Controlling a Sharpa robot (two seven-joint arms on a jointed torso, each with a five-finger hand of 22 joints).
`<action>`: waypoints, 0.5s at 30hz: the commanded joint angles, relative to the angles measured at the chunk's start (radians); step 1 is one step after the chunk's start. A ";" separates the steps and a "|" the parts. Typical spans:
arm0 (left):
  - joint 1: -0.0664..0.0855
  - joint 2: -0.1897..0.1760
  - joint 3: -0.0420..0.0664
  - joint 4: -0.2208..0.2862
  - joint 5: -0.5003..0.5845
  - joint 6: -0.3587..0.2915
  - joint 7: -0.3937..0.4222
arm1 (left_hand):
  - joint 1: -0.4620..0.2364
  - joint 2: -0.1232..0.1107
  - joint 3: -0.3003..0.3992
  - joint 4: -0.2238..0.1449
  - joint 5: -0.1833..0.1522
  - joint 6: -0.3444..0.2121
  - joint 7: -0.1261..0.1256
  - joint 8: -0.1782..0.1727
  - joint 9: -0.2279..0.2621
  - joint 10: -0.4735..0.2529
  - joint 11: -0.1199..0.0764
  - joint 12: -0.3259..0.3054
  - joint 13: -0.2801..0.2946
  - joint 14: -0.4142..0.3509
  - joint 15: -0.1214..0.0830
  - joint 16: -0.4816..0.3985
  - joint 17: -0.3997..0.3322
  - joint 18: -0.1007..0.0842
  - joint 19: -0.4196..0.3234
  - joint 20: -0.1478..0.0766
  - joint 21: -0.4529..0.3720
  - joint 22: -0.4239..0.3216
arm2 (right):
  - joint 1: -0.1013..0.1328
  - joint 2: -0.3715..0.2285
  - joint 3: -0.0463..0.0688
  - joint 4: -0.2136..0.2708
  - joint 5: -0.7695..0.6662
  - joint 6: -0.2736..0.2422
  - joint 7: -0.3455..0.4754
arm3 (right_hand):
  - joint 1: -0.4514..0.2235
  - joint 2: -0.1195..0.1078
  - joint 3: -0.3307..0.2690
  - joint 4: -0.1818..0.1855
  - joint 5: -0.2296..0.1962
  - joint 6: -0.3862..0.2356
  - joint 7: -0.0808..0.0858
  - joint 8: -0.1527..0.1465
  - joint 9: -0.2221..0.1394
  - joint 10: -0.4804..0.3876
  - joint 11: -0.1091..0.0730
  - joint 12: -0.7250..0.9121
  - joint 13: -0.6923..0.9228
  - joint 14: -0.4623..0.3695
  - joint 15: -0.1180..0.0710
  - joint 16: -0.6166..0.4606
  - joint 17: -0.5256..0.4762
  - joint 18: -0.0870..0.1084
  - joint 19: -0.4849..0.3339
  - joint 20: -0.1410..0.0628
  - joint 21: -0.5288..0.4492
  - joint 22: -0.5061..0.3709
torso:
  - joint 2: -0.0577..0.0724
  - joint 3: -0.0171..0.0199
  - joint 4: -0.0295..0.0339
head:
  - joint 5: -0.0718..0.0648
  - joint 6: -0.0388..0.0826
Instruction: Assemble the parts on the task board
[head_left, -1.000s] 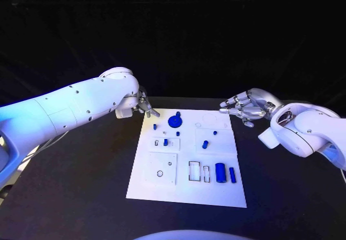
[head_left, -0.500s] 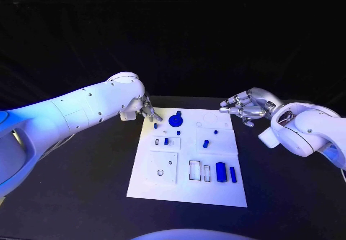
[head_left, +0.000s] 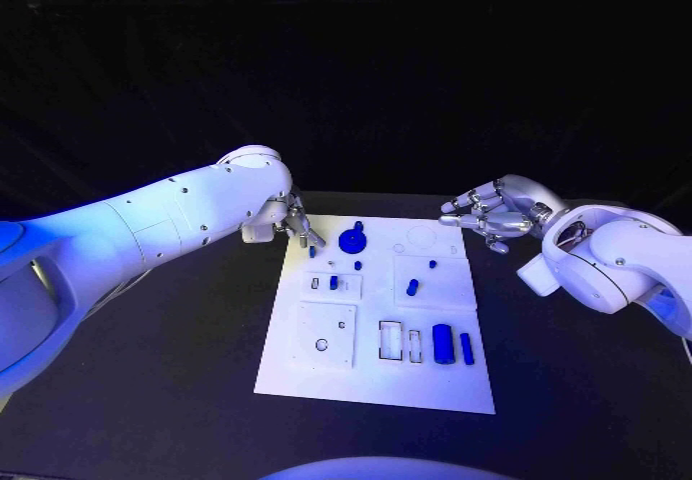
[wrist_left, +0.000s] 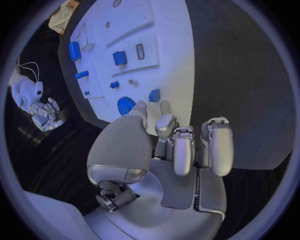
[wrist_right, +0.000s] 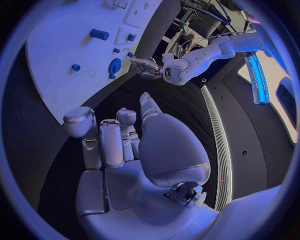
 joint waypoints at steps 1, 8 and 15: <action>-0.001 0.004 0.000 -0.001 -0.004 0.041 0.009 | 0.006 0.008 -0.006 -0.001 0.001 0.008 0.002 0.004 -0.002 0.009 0.000 0.006 0.002 0.105 -0.003 0.002 0.263 0.004 0.052 0.004 0.007 0.165 | -0.001 0.001 0.000 0.000 -0.004 0.010 0.009 | 0.003 0.006 -0.006 -0.003 0.003 0.001 0.001 0.005 0.001 -0.008 0.001 -0.003 -0.001 0.033 -0.007 -0.004 -0.001 0.018 -0.007 -0.002 -0.007 -0.001 | 0.000 0.0004 0.0003 | 0.001 -0.001; -0.001 0.004 -0.001 -0.001 -0.002 0.054 0.006 | 0.030 0.018 -0.005 -0.003 0.002 0.013 0.000 0.005 -0.006 0.010 -0.002 0.008 0.003 0.105 -0.005 0.002 0.263 0.003 0.053 0.003 0.009 0.168 | -0.001 0.001 0.000 0.000 -0.004 0.010 0.009 | 0.006 0.008 -0.007 -0.003 0.006 0.001 0.001 0.005 0.002 -0.009 0.001 -0.003 -0.002 0.033 -0.007 -0.004 -0.002 0.018 -0.007 -0.002 -0.008 -0.002 | 0.000 0.0003 0.0001 | 0.001 -0.002; -0.001 0.006 -0.001 -0.001 -0.002 0.052 0.007 | 0.041 0.024 -0.004 -0.004 0.003 0.015 -0.001 0.007 -0.007 0.011 -0.003 0.009 0.003 0.105 -0.006 0.002 0.263 0.003 0.054 0.002 0.009 0.169 | -0.001 0.002 0.000 0.000 -0.004 0.011 0.009 | 0.006 0.008 -0.007 -0.003 0.006 0.001 0.001 0.005 0.002 -0.009 0.001 -0.003 -0.002 0.033 -0.007 -0.004 -0.002 0.018 -0.007 -0.002 -0.008 -0.002 | 0.000 0.0005 0.0001 | 0.002 -0.003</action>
